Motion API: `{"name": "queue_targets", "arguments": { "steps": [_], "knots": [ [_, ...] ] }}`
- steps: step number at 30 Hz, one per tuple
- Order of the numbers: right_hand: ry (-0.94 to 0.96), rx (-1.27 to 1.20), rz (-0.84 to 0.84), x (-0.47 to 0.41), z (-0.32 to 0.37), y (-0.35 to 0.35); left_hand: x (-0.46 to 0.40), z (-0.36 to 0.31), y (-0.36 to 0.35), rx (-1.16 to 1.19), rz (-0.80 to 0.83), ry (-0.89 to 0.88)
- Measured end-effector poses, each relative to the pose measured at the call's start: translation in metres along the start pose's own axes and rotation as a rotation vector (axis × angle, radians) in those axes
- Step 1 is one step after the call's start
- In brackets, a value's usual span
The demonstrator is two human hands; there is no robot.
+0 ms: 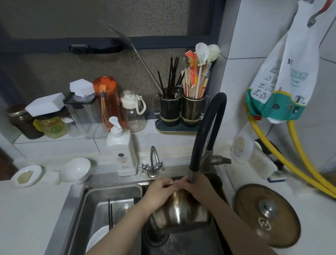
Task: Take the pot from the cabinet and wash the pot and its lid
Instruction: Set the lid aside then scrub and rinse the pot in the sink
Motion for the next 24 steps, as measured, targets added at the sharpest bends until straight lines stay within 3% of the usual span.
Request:
{"name": "queue_targets", "arguments": {
  "steps": [3, 7, 10, 17, 21, 24],
  "knots": [
    [0.051, -0.026, -0.083, 0.010, 0.004, 0.004, -0.001, 0.010, -0.003, 0.254, -0.030, 0.063],
    [0.335, 0.383, -0.336, 0.034, 0.030, 0.000, -0.001, 0.035, 0.005, 0.479, -0.187, 0.192],
    [0.433, 0.434, -0.424, 0.050, 0.034, 0.000, 0.001, 0.051, 0.008, 0.606, -0.262, 0.259],
    [0.359, 0.218, -0.474, 0.053, 0.011, 0.010, 0.018, 0.071, 0.007, 0.811, -0.313, 0.331],
    [0.337, 0.244, -0.467, 0.049, 0.013, 0.006, 0.028, 0.073, 0.009, 0.898, -0.299, 0.331],
    [0.220, -0.040, -0.387, 0.046, 0.003, 0.008, 0.036, 0.075, 0.015, 0.892, -0.297, 0.309]
  ]
}}
Point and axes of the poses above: each hand's wrist, its own x-axis away from the middle knuckle, its own y-axis out of the back of the hand, z = x × y, the point moved 9 cm from there along -x, towards the middle knuckle, and after that the axes turned 1 degree about y, right-handed, at the moved point
